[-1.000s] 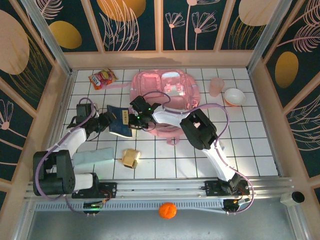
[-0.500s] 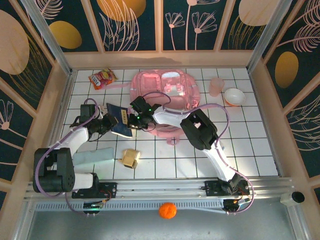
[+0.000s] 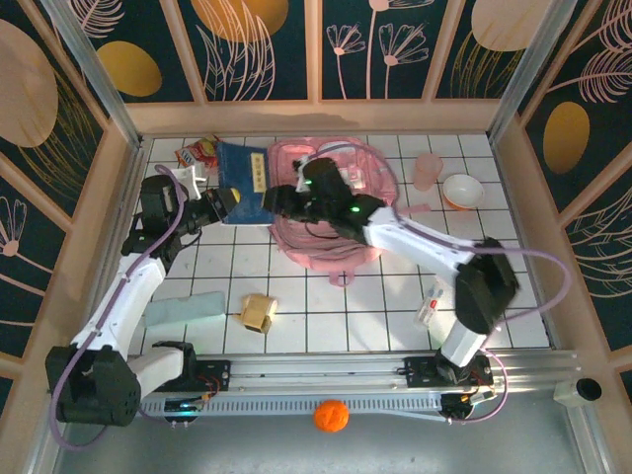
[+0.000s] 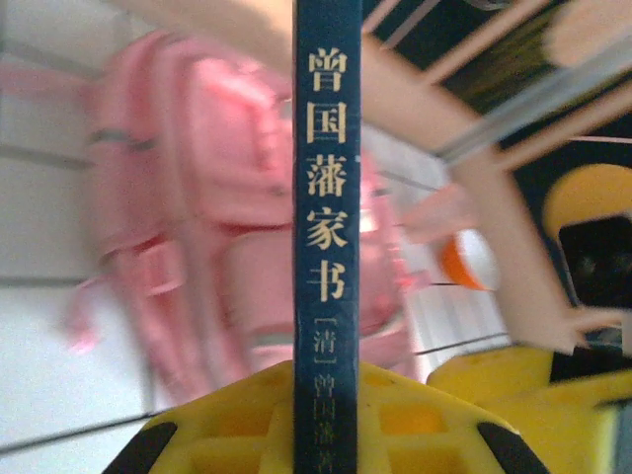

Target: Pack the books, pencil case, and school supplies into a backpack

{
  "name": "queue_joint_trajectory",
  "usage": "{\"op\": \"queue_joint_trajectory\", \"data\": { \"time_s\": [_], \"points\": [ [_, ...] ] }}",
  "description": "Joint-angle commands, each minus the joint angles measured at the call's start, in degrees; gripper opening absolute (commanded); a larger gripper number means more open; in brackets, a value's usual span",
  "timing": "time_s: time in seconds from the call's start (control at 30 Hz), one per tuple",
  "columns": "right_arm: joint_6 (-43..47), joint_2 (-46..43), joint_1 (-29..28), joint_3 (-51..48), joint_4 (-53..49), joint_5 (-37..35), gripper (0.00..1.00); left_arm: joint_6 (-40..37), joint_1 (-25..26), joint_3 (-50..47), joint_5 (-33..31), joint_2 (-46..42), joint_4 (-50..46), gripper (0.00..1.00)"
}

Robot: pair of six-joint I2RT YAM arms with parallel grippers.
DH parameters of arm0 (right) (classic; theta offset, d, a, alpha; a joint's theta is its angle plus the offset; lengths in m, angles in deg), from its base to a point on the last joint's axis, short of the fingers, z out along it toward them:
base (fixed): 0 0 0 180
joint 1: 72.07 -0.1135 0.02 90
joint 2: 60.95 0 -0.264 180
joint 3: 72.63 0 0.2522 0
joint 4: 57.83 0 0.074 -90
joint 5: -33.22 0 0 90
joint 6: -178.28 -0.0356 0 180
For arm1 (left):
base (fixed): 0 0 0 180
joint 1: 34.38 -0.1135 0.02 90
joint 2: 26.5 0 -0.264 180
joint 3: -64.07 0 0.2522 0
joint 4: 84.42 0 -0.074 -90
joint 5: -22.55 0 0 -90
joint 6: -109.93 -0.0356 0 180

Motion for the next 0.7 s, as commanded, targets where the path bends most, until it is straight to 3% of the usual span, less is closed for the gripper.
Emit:
{"op": "queue_joint_trajectory", "data": {
  "time_s": [0.0, 0.17, 0.3, 0.47, 0.67],
  "points": [
    [6.3, -8.7, 0.0, -6.4, 5.9, -9.1, 0.43, 3.6, 2.2, 0.6, 8.5, -1.8, 17.9, 0.0],
    [14.5, -21.8, 0.2, -16.0, 9.8, -14.5, 0.46, 2.3, 8.4, 0.2, 12.4, -1.7, 29.6, 0.0],
    [19.2, -32.7, 1.0, -24.4, 16.0, -14.0, 0.52, 2.4, 12.9, -2.7, 15.3, -0.7, 40.7, 0.0],
    [23.1, -42.9, 2.6, -31.8, 17.9, -14.0, 0.69, 3.1, 16.8, -5.6, 16.2, 0.2, 53.3, 0.0],
    [28.7, -46.3, 5.2, -32.7, 16.7, 0.3, 0.75, -0.8, 19.3, -7.7, 16.8, -1.1, 59.0, 0.0]
  ]
}}
